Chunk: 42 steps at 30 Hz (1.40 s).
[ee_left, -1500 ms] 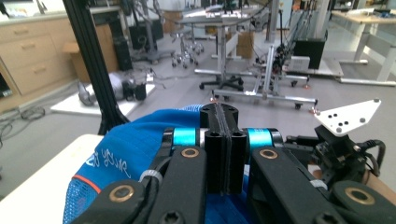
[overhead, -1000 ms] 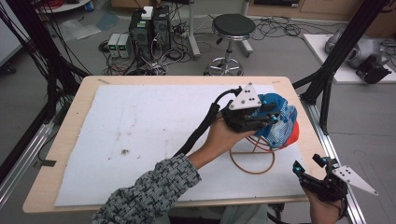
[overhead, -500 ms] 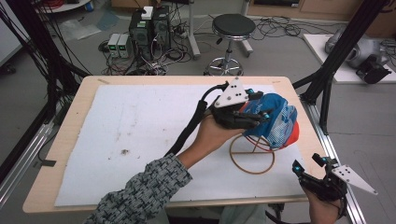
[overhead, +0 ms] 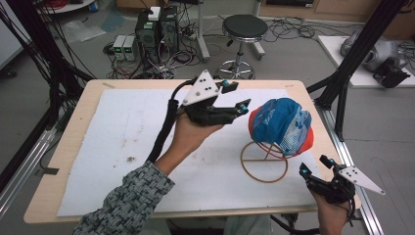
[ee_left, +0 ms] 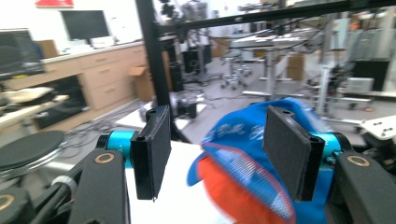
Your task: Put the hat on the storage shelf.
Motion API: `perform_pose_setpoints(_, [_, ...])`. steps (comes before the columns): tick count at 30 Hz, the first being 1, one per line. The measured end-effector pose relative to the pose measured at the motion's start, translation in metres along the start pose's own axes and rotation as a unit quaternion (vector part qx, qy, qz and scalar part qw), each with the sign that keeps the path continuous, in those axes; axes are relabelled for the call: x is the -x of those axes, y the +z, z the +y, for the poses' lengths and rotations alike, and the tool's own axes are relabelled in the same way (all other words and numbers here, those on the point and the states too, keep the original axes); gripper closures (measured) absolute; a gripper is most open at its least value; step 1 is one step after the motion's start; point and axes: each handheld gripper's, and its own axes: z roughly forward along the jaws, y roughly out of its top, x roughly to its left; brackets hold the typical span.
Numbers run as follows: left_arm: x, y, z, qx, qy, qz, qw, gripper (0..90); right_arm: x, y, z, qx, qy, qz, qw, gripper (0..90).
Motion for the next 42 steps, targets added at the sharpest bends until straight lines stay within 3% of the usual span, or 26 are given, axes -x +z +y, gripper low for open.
perform_pose_setpoints(7, [-0.022,-0.047,-0.008,-0.004,-0.011,0.055,0.9984,38.4,0.001,0.007,0.001,-0.002,-0.003,0.005,1.0,14.8])
perform_pose_setpoints(20, [-0.052,-0.138,-0.026,-0.02,-0.025,0.146,0.9888,36.8,0.004,0.012,0.001,-0.007,0.002,0.003,1.0,14.8])
perform_pose_setpoints(24, [-0.056,-0.156,-0.039,-0.026,-0.032,0.157,0.9867,34.6,0.003,0.013,0.001,-0.006,-0.001,0.003,1.0,14.8])
perform_pose_setpoints(33, [-0.063,-0.191,-0.08,-0.043,-0.055,0.206,0.9761,28.8,0.001,0.014,0.002,-0.008,-0.003,0.006,0.9999,14.8])
perform_pose_setpoints(39, [-0.064,-0.207,-0.104,-0.044,-0.065,0.221,0.9721,24.9,-0.001,0.012,0.002,-0.007,-0.005,0.004,1.0,14.8])
perform_pose_setpoints(42, [-0.063,-0.213,-0.114,-0.05,-0.07,0.237,0.9677,25.0,0.0,0.013,0.002,-0.008,-0.001,0.005,1.0,14.8])
